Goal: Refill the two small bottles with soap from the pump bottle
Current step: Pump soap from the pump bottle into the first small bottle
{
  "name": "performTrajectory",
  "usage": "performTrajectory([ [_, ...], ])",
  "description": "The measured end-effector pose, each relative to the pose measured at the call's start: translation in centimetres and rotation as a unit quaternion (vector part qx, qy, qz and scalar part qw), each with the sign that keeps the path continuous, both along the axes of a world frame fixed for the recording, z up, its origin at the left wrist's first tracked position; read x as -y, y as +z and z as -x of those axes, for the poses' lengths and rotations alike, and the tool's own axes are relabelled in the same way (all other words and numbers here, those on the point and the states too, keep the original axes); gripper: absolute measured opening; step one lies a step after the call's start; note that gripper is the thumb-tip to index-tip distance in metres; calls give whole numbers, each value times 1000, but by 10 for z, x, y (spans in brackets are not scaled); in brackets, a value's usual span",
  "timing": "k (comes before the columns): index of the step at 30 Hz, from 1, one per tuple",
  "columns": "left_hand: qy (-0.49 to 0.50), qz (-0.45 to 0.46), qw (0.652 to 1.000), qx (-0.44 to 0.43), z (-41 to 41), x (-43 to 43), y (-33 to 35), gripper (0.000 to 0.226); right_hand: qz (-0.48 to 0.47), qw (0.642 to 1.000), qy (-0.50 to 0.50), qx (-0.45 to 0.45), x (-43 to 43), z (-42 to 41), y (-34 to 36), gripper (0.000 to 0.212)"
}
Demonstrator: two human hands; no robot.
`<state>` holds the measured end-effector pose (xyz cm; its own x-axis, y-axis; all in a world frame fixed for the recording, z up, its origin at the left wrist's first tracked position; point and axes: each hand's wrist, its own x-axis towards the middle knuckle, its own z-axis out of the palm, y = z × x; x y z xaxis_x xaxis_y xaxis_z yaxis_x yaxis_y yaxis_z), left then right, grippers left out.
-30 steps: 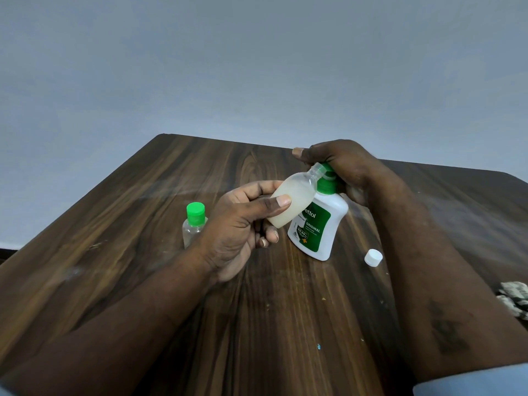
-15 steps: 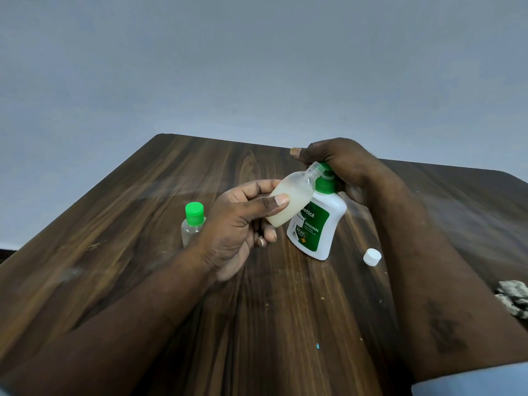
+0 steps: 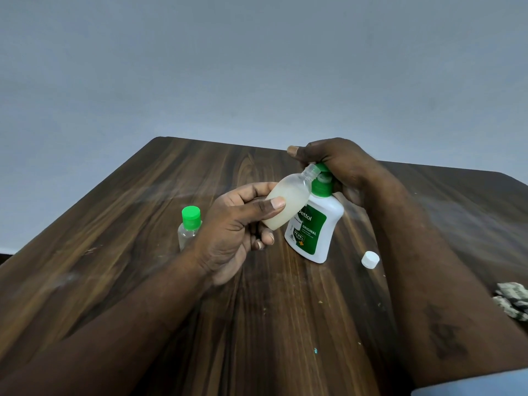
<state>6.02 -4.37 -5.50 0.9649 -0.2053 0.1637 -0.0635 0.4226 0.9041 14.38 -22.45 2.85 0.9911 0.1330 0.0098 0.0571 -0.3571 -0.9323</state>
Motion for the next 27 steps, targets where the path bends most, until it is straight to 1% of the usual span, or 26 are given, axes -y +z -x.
performTrajectory([
  [7,4,-1,1000,-5,0,1,-1,42,7,1000,2,-16,1,0,-3,40],
  [13,1,0,1000,-6,0,1,-1,42,30,1000,6,7,0,2,1,38],
  [17,-3,0,1000,0,-1,1,-1,42,12,1000,11,6,0,3,4,38],
  [22,-1,1,1000,0,0,0,1,41,18,1000,2,5,-1,4,4,36],
  [25,3,1,1000,-5,0,1,0,42,-10,1000,1,-13,-1,4,-2,35],
  [27,3,1,1000,-6,1,1,0,43,-4,1000,2,-13,0,4,-2,35],
])
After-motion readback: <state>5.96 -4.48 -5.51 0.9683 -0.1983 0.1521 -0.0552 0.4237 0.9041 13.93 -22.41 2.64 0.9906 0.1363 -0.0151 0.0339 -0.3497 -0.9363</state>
